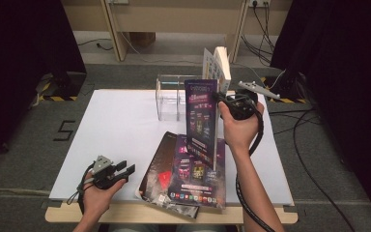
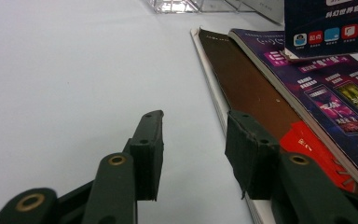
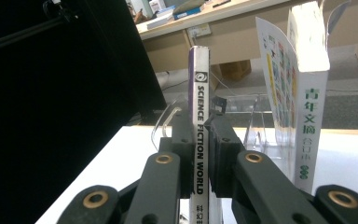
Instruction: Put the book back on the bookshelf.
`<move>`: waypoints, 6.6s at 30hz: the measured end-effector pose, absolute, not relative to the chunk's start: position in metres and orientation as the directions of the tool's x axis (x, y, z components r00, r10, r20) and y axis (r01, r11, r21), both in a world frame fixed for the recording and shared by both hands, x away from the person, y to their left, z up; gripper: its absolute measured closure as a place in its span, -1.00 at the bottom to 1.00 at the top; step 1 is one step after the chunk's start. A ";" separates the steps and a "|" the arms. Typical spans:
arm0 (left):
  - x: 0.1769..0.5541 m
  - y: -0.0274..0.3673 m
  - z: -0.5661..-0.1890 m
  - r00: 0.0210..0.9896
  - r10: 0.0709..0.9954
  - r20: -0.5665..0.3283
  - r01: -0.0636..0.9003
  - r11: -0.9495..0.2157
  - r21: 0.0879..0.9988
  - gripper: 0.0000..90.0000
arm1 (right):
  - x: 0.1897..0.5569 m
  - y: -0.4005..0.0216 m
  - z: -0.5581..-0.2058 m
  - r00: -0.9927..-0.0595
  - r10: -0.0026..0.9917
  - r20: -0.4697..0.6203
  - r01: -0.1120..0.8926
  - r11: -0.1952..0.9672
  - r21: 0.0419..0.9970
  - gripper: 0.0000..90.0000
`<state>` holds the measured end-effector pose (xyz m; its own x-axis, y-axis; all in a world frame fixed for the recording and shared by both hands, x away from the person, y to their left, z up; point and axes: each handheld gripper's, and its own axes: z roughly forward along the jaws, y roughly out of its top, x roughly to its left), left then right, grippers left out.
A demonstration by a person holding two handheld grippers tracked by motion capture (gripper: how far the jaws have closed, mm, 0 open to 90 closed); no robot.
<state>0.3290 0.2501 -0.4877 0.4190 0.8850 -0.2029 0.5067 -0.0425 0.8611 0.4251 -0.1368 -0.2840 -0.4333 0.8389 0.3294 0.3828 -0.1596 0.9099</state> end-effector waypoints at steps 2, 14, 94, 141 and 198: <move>0.329 0.250 -0.488 0.417 0.886 -0.202 0.506 -0.042 0.861 0.24 | 0.426 -0.136 -0.283 -0.434 0.838 0.332 0.382 -0.163 0.910 0.86; 0.328 0.251 -0.488 0.415 0.888 -0.199 0.503 -0.041 0.863 0.24 | 0.427 -0.134 -0.282 -0.427 0.843 0.328 0.367 -0.169 0.915 0.86; 0.328 0.255 -0.488 0.409 0.889 -0.208 0.498 -0.026 0.867 0.25 | 0.476 -0.100 -0.255 -0.398 0.861 0.317 0.281 -0.215 0.935 0.86; 0.329 0.257 -0.492 0.408 0.890 -0.205 0.507 -0.033 0.861 0.26 | 0.541 -0.073 -0.274 -0.294 0.934 0.203 0.258 -0.126 0.958 0.86; 0.326 0.255 -0.494 0.406 0.890 -0.208 0.513 -0.033 0.858 0.27 | 0.429 -0.117 -0.323 -0.377 0.908 0.184 0.339 -0.050 0.940 0.74</move>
<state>0.3260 0.2554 -0.4938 0.4058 0.8900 -0.2080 0.5130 -0.0334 0.8577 0.4291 -0.1170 -0.3235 -0.3768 0.9078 0.1844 0.3388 -0.0502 0.9395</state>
